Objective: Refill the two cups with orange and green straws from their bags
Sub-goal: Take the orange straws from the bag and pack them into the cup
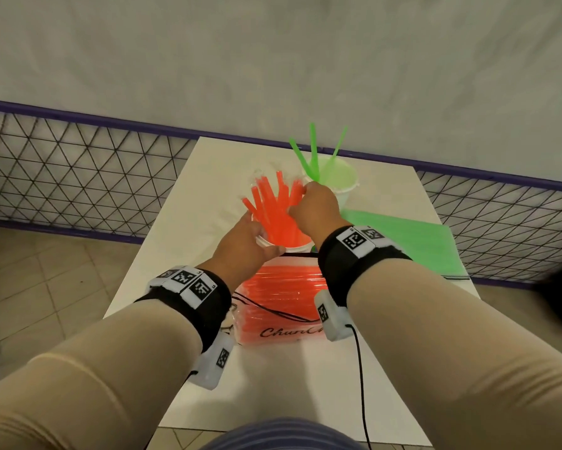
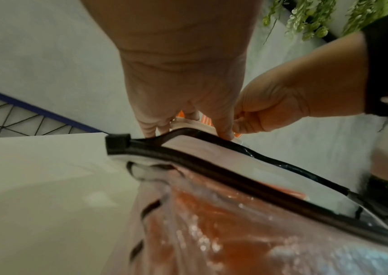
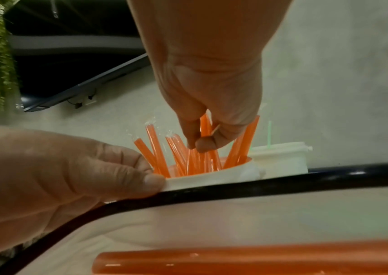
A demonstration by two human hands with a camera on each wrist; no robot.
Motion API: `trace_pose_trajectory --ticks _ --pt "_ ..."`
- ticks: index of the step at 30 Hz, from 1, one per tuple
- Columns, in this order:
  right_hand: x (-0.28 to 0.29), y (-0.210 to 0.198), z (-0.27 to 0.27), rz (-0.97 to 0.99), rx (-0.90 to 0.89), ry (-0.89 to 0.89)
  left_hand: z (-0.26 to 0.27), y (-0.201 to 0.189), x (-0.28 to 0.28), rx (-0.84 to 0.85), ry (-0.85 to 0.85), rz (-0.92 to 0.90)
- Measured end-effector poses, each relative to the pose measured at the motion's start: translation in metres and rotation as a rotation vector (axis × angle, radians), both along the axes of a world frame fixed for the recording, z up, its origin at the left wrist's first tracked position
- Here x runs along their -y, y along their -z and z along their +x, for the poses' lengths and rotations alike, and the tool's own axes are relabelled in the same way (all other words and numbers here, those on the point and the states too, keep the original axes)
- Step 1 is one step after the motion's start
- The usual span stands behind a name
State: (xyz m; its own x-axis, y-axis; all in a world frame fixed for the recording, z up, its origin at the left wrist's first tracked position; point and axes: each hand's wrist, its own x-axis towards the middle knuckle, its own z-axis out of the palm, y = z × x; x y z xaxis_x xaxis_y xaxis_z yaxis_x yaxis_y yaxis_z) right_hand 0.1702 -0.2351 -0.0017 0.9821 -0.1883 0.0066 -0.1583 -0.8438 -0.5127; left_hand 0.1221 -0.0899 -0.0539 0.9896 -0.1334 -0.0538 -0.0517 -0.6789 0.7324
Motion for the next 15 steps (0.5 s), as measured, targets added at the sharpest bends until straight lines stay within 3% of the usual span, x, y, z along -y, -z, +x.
trace_pose_trajectory --ticks 6,11,13,15 --pt "0.005 0.009 -0.001 0.035 -0.049 0.024 -0.001 -0.003 -0.001 -0.041 0.028 -0.021" --pt "0.004 -0.004 -0.033 0.318 0.223 0.104 -0.010 0.004 -0.011 0.082 -0.045 -0.205" --pt "0.001 -0.008 -0.055 0.351 0.295 0.005 -0.019 0.012 -0.018 0.143 -0.125 -0.262" --pt "-0.001 -0.006 -0.077 0.279 0.214 -0.255 -0.029 0.020 -0.024 0.104 -0.144 -0.296"
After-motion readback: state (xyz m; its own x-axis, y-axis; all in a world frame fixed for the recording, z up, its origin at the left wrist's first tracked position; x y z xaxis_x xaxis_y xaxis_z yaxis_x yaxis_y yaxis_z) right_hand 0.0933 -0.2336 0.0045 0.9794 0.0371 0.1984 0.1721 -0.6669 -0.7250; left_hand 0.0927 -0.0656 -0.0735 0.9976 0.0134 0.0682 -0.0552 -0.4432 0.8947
